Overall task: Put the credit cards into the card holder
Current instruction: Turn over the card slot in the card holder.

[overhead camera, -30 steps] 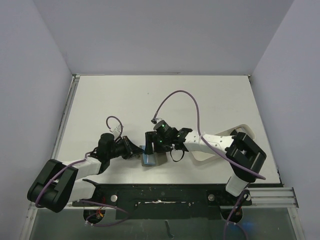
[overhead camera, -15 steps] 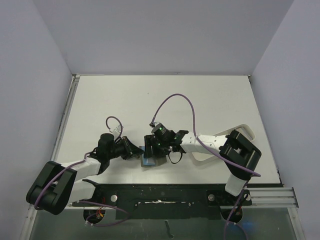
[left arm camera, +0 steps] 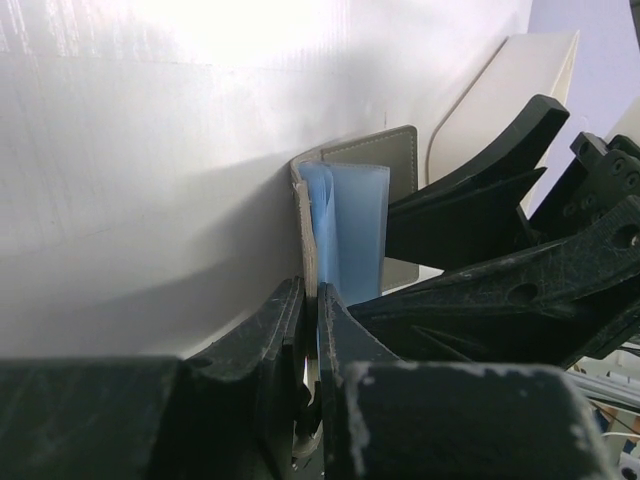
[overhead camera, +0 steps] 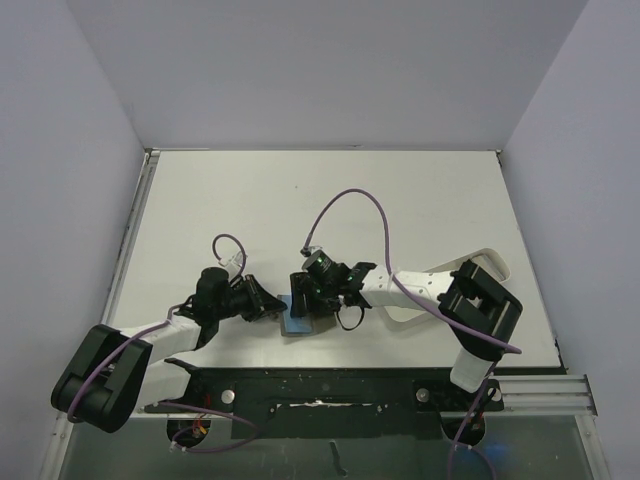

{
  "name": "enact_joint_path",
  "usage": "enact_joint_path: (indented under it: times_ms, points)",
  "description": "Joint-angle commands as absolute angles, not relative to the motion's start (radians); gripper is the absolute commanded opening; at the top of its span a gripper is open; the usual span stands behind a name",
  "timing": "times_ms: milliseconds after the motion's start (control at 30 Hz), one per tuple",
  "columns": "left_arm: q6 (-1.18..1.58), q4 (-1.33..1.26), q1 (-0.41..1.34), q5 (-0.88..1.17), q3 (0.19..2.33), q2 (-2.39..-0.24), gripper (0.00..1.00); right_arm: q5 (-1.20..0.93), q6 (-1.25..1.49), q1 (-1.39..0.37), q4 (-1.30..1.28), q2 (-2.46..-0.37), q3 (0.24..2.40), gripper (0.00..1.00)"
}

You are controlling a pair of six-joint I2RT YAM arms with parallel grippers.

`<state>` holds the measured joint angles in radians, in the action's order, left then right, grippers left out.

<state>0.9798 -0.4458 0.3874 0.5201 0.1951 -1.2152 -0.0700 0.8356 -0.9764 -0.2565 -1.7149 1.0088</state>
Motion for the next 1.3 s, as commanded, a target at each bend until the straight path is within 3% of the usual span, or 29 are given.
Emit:
enact_joint_path:
  times_ms: [0, 400, 633, 867, 967, 1133, 1267]
  points:
    - [0.933, -0.429, 0.393, 0.508, 0.233, -1.193, 0.0, -0.02, 0.839, -0.984, -0.288, -1.664, 1.023, 0.61]
    - [0.946, -0.449, 0.393, 0.519, 0.235, -1.195, 0.0, 0.158, 0.811, -0.984, -0.485, -1.628, 1.078, 0.58]
    - [0.972, -0.47, 0.393, 0.526, 0.212, -1.18, 0.0, 0.311, 0.811, -1.041, -0.605, -1.666, 1.185, 0.49]
    - [0.982, -0.472, 0.394, 0.523, 0.209, -1.164, 0.0, 0.305, 0.797, -1.087, -0.589, -1.669, 1.25, 0.35]
    - [0.988, -0.48, 0.394, 0.52, 0.203, -1.161, 0.0, 0.243, 0.77, -1.09, -0.502, -1.652, 1.233, 0.38]
    - [0.986, -0.48, 0.394, 0.519, 0.198, -1.165, 0.0, 0.187, 0.787, -1.088, -0.449, -1.679, 1.2, 0.52]
    - [0.988, -0.478, 0.394, 0.52, 0.195, -1.161, 0.0, 0.16, 0.799, -1.088, -0.428, -1.702, 1.179, 0.55]
